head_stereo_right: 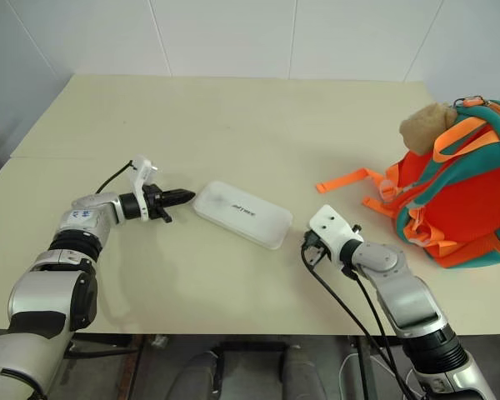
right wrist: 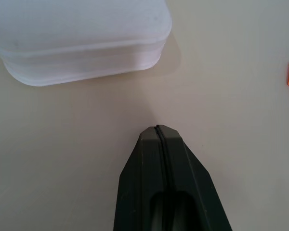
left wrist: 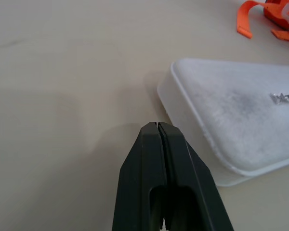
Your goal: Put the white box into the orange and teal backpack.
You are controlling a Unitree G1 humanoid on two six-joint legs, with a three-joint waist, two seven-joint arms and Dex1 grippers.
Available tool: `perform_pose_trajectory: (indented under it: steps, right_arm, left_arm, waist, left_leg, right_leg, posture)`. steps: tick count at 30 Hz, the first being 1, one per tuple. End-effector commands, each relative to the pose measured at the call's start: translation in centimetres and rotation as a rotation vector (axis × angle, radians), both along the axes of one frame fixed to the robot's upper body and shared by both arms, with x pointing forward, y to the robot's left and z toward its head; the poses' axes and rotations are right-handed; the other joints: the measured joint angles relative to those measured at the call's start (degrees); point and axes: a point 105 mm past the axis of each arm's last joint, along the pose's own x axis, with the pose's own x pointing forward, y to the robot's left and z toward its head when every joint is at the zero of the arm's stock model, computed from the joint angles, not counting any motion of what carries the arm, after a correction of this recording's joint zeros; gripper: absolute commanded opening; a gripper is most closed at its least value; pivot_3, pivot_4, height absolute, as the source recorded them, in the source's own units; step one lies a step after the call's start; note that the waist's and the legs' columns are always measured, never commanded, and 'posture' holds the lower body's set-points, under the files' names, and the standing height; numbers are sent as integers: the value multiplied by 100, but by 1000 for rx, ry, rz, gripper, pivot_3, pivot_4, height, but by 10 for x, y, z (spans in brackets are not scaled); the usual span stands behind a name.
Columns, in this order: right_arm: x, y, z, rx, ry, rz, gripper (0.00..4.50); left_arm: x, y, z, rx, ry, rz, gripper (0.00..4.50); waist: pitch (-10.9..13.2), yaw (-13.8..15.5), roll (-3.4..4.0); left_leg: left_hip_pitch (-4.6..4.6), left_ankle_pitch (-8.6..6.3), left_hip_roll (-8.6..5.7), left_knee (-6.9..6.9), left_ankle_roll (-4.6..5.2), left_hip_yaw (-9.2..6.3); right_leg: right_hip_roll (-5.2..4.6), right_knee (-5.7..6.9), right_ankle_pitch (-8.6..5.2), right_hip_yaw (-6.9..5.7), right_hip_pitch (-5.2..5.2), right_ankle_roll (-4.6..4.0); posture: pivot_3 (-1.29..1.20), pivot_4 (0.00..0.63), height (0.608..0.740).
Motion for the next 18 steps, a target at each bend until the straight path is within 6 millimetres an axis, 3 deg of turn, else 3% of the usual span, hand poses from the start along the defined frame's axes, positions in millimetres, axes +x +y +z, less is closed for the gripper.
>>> perform_pose_trajectory:
  steps: [1, 10, 18]
  right_arm:
    - [-4, 16, 8, 9, -26, 46, 0]
    - [-9, 32, 13, 25, -14, 116, 0]
    - [-13, 41, 18, 40, -6, 182, 0]
  left_arm:
    - [3, -12, 9, 1, -42, -43, 29]
    - [-1, -21, 12, -12, -59, -104, 29]
    - [-18, -27, 12, 30, -38, -258, 29]
  waist:
    - [0, 1, 0]
    - [0, 9, 0]
    - [0, 1, 0]
  left_leg:
    - [0, 0, 0, 0, 0, 0]
    - [-2, -3, 0, 1, -2, 0]
    - [-2, -3, 0, 1, -2, 0]
  right_leg:
    - [0, 0, 0, 0, 0, 0]
    - [0, -2, 0, 0, 0, 1]
    - [0, -2, 0, 0, 0, 1]
  posture:
    - [0, 150, 740]
    - [0, 150, 740]
    - [0, 150, 740]
